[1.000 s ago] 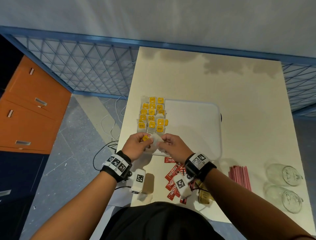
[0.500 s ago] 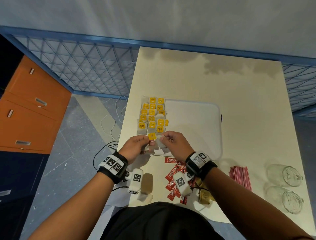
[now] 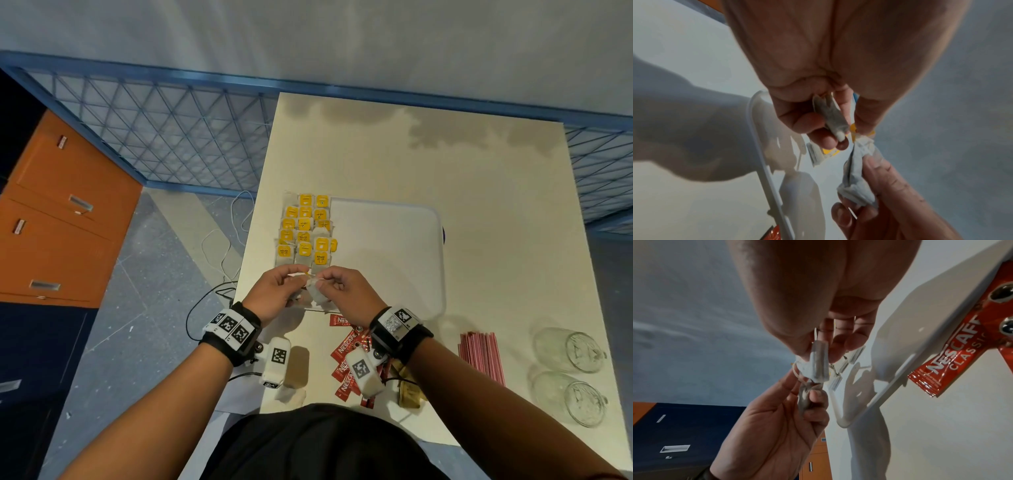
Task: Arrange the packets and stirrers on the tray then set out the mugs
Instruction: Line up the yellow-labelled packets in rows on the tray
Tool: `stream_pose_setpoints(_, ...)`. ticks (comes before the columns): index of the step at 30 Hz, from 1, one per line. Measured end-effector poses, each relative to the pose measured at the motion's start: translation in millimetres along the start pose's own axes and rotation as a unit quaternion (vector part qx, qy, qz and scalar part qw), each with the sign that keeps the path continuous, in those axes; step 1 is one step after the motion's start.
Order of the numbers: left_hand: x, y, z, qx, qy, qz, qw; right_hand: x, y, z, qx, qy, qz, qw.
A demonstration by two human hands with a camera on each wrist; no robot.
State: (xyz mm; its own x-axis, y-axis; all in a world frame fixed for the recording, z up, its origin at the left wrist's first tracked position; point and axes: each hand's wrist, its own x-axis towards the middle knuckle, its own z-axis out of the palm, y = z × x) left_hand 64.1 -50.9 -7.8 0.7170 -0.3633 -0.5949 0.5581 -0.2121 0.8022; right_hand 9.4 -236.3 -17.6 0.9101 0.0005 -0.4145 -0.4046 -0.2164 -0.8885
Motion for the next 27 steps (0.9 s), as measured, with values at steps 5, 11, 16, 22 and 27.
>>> stream_pose_setpoints(5, -3, 3, -2, -0.015, -0.005, 0.023, 1.000, -1, -1, 0, 0.004, -0.001, 0.005, 1.000)
stream_pose_setpoints(11, 1, 0, -4, -0.030, 0.006, 0.025, 0.999, 1, 2, 0, -0.002, 0.004, 0.009, 1.000)
stream_pose_setpoints(16, 3, -2, -2, -0.044, 0.040, 0.011, 0.998, 3, 3, -1, 0.001, 0.049, 0.017, 0.999)
stream_pose_setpoints(22, 2, -5, 4, -0.060, 0.028, -0.042, 0.997, 5, -1, 1, 0.006, 0.082, 0.011, 0.997)
stream_pose_setpoints(27, 3, -9, 8, -0.023, 0.041, -0.039, 0.998, 5, 2, 6, -0.001, 0.069, 0.005, 0.998)
